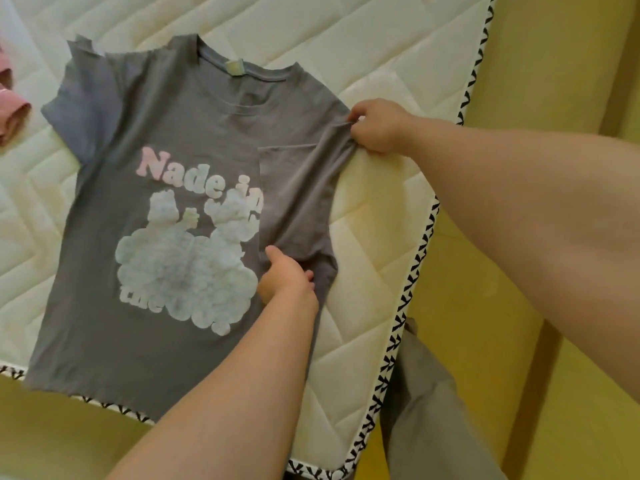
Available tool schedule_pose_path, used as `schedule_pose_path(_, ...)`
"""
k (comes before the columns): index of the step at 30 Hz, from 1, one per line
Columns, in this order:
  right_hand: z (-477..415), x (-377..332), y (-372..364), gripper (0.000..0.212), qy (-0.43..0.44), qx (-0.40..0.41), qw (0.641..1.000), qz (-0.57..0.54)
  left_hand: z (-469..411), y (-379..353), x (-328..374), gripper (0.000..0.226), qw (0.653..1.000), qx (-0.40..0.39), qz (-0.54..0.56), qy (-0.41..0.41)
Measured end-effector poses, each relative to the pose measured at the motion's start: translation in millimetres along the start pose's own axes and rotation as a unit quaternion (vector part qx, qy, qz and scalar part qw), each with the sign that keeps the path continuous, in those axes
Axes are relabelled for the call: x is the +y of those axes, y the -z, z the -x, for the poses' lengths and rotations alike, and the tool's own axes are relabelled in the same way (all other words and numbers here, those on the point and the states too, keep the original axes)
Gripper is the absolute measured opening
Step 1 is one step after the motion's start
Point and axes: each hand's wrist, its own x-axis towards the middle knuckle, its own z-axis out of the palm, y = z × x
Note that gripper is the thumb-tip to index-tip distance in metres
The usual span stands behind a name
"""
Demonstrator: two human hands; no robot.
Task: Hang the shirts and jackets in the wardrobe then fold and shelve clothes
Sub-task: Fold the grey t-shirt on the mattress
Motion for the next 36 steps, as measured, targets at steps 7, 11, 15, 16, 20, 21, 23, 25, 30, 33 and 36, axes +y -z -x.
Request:
schedule_pose_path(7, -10.9, 8.9, 4.1, 0.031, 0.037, 0.022, 0.996, 0.078, 23.8, -21.0, -20.9, 0.031, 0.994, -0.101, -0.026, -0.044)
schedule_pose_path(11, -17.2, 5.5, 3.3, 0.037, 0.038, 0.013, 0.995, 0.091, 26.3, -20.2, -19.9, 0.007, 0.992, -0.117, 0.051, -0.001)
schedule_pose_path(15, -25.6, 1.7, 9.3, 0.034, 0.045, 0.045, 0.993, 0.104, 26.5, -22.7, -22.8, 0.016, 0.986, -0.140, 0.088, 0.034)
schedule_pose_path(16, -27.4, 0.6, 10.4, 0.032, 0.049, 0.050, 0.991, 0.115, 26.5, -25.1, -23.7, 0.014, 0.986, -0.141, 0.081, 0.041)
schedule_pose_path(20, -31.2, -3.7, 4.0, 0.023, 0.060, 0.018, 0.979, 0.196, 23.0, -28.0, -19.6, 0.019, 0.993, -0.100, -0.036, 0.046)
schedule_pose_path(21, -31.5, -3.9, 1.9, 0.022, 0.063, 0.012, 0.976, 0.210, 22.3, -25.3, -15.2, 0.028, 0.992, -0.081, -0.092, 0.033)
schedule_pose_path(23, -32.2, -5.5, 0.4, 0.024, 0.068, 0.006, 0.971, 0.228, 18.4, -16.2, -1.7, 0.055, 0.972, -0.016, -0.229, -0.041)
schedule_pose_path(25, -31.8, -7.3, 2.2, 0.023, 0.066, 0.000, 0.971, 0.231, 10.2, -6.5, 19.1, 0.059, 0.908, 0.047, -0.357, -0.215)
schedule_pose_path(30, -32.4, -7.0, 0.5, 0.021, 0.060, 0.005, 0.972, 0.228, -18.7, -29.9, 101.1, 0.042, 0.791, 0.014, -0.351, -0.502)
schedule_pose_path(33, -31.8, -6.1, -8.6, 0.033, 0.038, 0.019, 0.974, 0.222, -31.9, -56.0, 130.5, 0.049, 0.720, 0.005, -0.457, -0.523)
schedule_pose_path(36, -31.0, -4.2, -14.6, 0.034, 0.026, 0.036, 0.974, 0.224, -40.7, -70.0, 140.8, 0.033, 0.657, -0.001, -0.500, -0.564)
